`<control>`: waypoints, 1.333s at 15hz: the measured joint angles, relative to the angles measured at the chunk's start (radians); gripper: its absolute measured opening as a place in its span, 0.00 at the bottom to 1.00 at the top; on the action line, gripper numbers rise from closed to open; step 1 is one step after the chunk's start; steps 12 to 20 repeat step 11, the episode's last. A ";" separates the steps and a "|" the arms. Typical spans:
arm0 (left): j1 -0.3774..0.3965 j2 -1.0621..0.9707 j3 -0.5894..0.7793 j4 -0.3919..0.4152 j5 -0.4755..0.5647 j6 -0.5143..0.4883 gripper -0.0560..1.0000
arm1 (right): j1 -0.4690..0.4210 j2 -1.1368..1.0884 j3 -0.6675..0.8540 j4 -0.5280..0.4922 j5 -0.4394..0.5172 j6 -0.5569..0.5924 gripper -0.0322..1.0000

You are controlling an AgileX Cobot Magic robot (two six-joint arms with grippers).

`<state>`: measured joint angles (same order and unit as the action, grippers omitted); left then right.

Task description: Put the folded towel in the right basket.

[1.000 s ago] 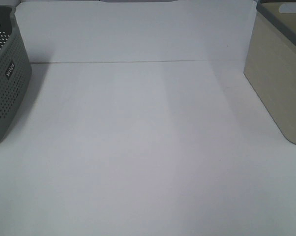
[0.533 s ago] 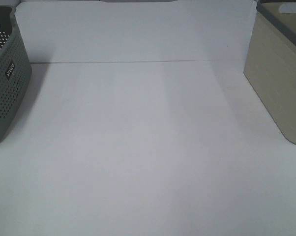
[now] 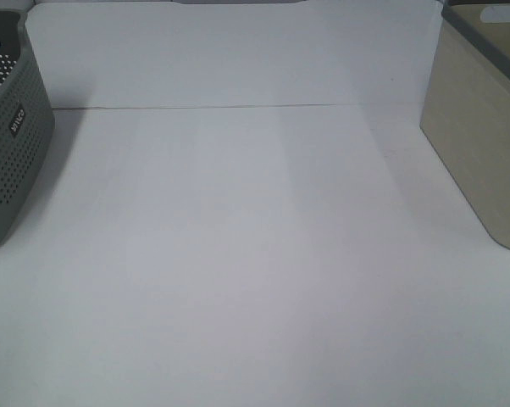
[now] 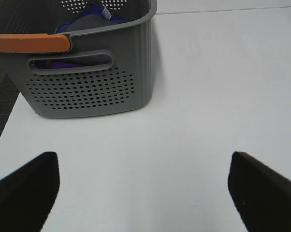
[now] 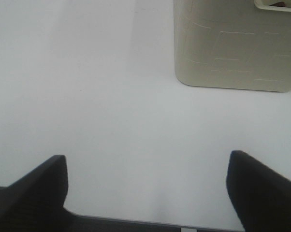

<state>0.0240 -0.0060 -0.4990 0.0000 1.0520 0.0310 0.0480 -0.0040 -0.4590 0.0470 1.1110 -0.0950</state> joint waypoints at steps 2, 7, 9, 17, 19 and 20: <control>0.000 0.000 0.000 0.000 0.000 0.000 0.89 | 0.000 0.000 0.000 0.005 0.000 0.000 0.86; 0.000 0.000 0.000 0.000 0.000 0.000 0.89 | 0.000 0.000 0.000 0.008 0.000 0.000 0.86; 0.000 0.000 0.000 0.000 0.000 0.000 0.89 | 0.000 0.000 0.000 0.010 0.000 0.000 0.86; 0.000 0.000 0.000 0.000 0.000 0.000 0.89 | 0.000 0.000 0.000 0.010 0.000 0.000 0.86; 0.000 0.000 0.000 0.000 0.000 0.000 0.89 | 0.000 0.000 0.000 0.010 0.000 0.000 0.86; 0.000 0.000 0.000 0.000 0.000 0.000 0.89 | 0.000 0.000 0.000 0.010 0.000 0.000 0.86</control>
